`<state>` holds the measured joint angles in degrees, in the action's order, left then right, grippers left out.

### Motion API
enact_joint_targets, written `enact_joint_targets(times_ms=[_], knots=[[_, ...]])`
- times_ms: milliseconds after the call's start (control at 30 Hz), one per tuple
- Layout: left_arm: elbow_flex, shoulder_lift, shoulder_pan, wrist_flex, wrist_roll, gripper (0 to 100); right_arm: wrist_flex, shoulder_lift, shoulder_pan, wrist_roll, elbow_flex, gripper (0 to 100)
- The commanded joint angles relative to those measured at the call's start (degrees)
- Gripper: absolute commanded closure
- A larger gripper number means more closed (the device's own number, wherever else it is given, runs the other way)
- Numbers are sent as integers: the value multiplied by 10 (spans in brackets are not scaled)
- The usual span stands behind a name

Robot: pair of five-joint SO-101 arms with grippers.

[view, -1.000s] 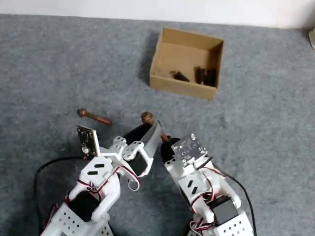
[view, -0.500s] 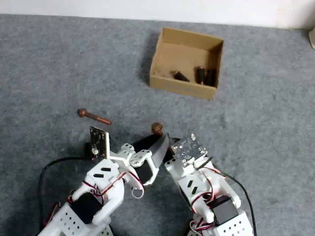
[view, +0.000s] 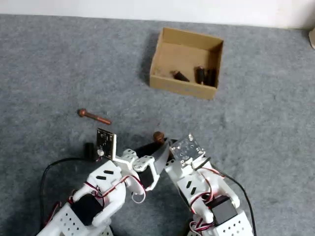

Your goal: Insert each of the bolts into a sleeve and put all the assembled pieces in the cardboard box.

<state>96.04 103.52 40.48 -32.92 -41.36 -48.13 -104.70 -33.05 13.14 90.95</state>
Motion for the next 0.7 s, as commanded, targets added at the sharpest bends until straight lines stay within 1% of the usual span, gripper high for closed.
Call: enact_joint_targets(times_ms=[0, 233, 300, 367, 467, 533, 567, 667], knots=[[11, 3, 8, -6, 4, 996, 5, -7, -1, -6, -8, 994], [11, 3, 7, -6, 4, 996, 5, -7, -1, -6, -8, 994], [11, 3, -10, -6, 4, 989, 5, -7, -1, -6, -8, 994], [11, 3, -26, -7, 4, 926, 5, -7, -1, -6, -8, 994], [10, 3, -23, -31, 4, 756, 5, -7, -1, -6, -8, 994], [7, 3, -7, -53, 25, 672, 5, -7, -1, -6, -8, 994], [6, 6, 1, -62, 31, 656, 5, -7, -1, -6, -8, 994], [-6, 7, 5, -70, 33, 677, 5, -7, -1, -6, -8, 994]])
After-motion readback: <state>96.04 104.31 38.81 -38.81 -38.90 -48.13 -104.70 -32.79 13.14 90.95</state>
